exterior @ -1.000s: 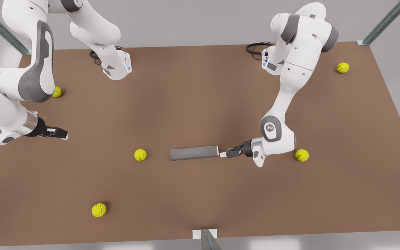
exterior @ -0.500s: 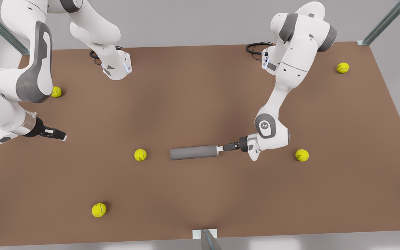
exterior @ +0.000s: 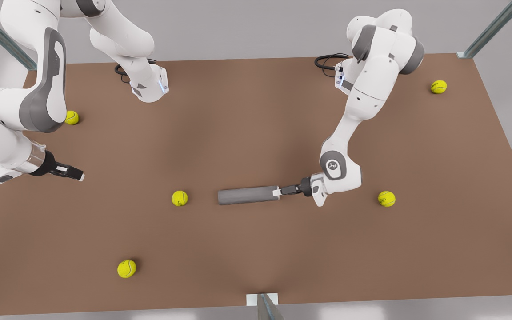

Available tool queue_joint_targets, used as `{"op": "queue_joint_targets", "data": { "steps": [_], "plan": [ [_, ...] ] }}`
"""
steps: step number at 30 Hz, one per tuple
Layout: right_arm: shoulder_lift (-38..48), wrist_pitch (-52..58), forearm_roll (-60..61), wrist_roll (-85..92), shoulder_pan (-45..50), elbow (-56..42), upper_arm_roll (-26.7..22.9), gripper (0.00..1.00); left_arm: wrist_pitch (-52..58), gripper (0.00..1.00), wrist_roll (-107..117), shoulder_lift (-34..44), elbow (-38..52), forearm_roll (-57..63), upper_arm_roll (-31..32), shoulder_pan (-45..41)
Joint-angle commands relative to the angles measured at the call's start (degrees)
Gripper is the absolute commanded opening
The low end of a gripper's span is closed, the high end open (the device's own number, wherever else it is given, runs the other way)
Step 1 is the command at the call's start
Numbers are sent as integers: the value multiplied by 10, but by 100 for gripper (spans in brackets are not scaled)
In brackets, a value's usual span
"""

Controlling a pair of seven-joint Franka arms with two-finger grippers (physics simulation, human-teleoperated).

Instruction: Put the tennis tube upright

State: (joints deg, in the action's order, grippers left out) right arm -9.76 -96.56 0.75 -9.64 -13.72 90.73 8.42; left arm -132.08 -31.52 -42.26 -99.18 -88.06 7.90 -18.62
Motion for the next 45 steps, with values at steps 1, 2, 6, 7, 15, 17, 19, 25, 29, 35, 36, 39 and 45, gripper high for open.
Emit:
{"op": "queue_joint_targets", "data": {
  "steps": [1,2,6,7,15,17,19,25,29,35,36,39,45],
  "plan": [
    [1,0,0,-7,0,0,0,100,-2,100,-92,0,0,-18,0,-1],
    [0,0,0,-7,0,0,0,100,-2,100,-94,0,0,-20,0,-1],
    [0,0,0,-7,0,0,0,100,-18,100,-110,-10,0,-37,0,-5],
    [0,-1,0,-7,0,0,0,100,-18,100,-111,-10,1,-35,0,-6],
    [0,-2,0,3,-6,1,0,100,-30,100,-112,-18,2,-82,0,-29],
    [-3,-2,11,3,-9,0,0,100,-28,100,-115,-19,3,-101,0,-29],
    [-3,-2,11,3,-10,0,0,100,-20,100,-115,-18,4,-131,0,-29],
    [-3,-3,11,3,-10,-1,0,100,6,100,-115,-15,4,-176,1,-25],
    [-3,-1,11,4,-10,-1,0,100,24,100,-115,-12,4,-188,1,-20],
    [-3,-1,11,4,-10,-2,0,100,29,56,-115,-11,4,-199,0,-20],
    [-3,-1,11,3,-10,-1,0,100,28,51,-114,-12,4,-199,0,-20],
    [-3,-1,11,4,-10,-1,0,100,29,32,-110,-12,8,-198,0,-20],
    [-3,-1,11,4,-11,-1,0,100,42,21,-101,-10,7,-220,1,-20]
  ]
}}
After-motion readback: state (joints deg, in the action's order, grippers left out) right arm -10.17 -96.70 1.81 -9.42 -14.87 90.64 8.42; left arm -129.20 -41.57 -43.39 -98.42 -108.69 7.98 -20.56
